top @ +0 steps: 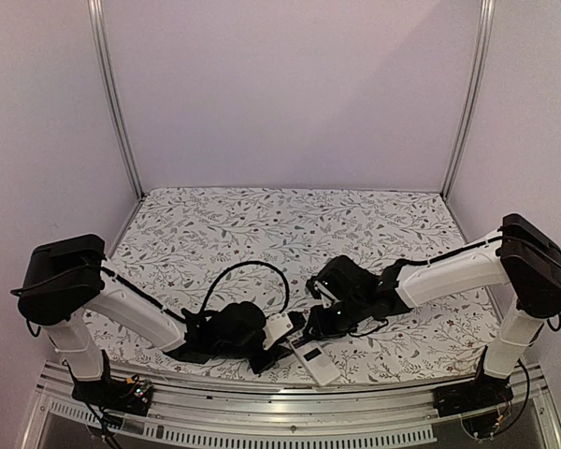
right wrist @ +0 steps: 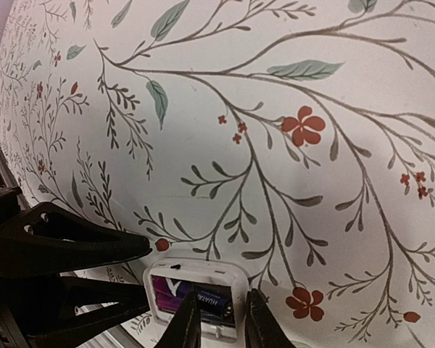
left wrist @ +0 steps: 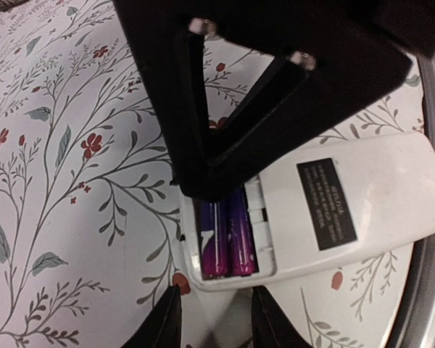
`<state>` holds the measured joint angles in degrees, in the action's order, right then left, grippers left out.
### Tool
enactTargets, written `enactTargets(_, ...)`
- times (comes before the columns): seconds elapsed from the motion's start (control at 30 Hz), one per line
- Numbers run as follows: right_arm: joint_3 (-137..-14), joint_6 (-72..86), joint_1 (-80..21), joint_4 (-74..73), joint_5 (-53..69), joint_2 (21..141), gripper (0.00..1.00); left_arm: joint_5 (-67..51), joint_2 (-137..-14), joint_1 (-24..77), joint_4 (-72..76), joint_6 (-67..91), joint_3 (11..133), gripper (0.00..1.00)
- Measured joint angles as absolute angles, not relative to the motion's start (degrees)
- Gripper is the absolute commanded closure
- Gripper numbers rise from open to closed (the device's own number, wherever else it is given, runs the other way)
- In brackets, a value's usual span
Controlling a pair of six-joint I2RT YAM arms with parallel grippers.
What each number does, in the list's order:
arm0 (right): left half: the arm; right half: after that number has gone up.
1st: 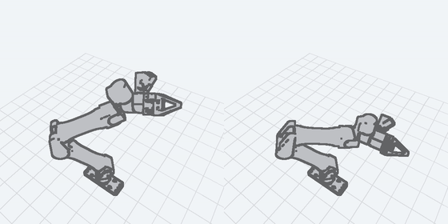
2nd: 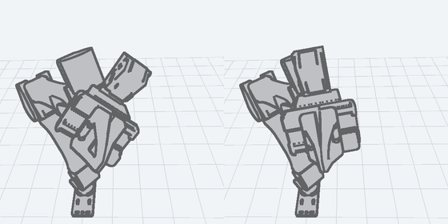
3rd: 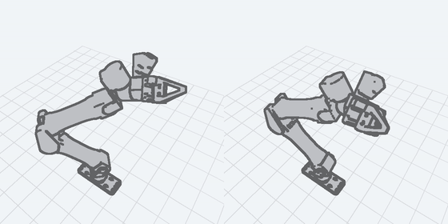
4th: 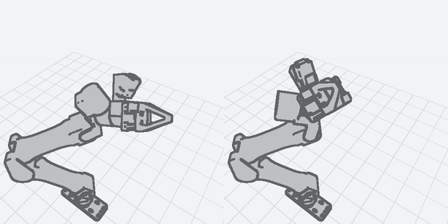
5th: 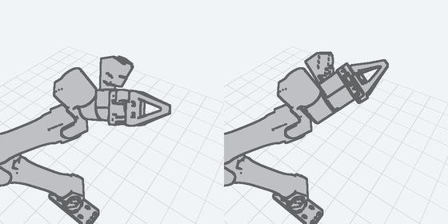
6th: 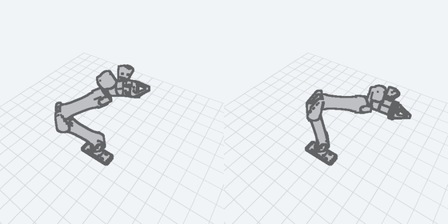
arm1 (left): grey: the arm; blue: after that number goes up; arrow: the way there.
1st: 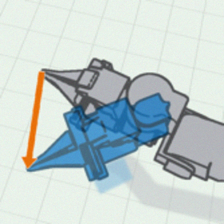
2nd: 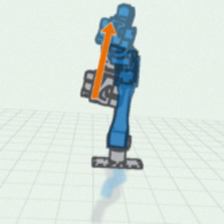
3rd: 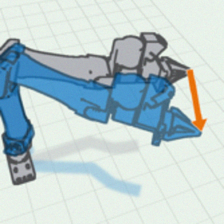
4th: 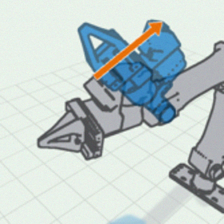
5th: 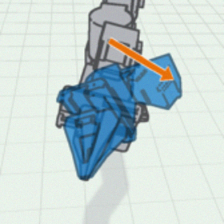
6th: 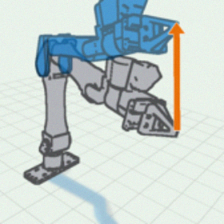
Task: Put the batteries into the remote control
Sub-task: Press the battery in the battery compartment.
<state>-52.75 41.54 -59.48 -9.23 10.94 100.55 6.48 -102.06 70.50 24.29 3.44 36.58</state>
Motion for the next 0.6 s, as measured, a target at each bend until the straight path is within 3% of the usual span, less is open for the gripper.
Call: enactTargets(0.6,-52.6,41.1,-60.0,-8.9,9.5,100.6,0.85,6.5,-102.1,70.5,24.4,3.4,36.6,0.68)
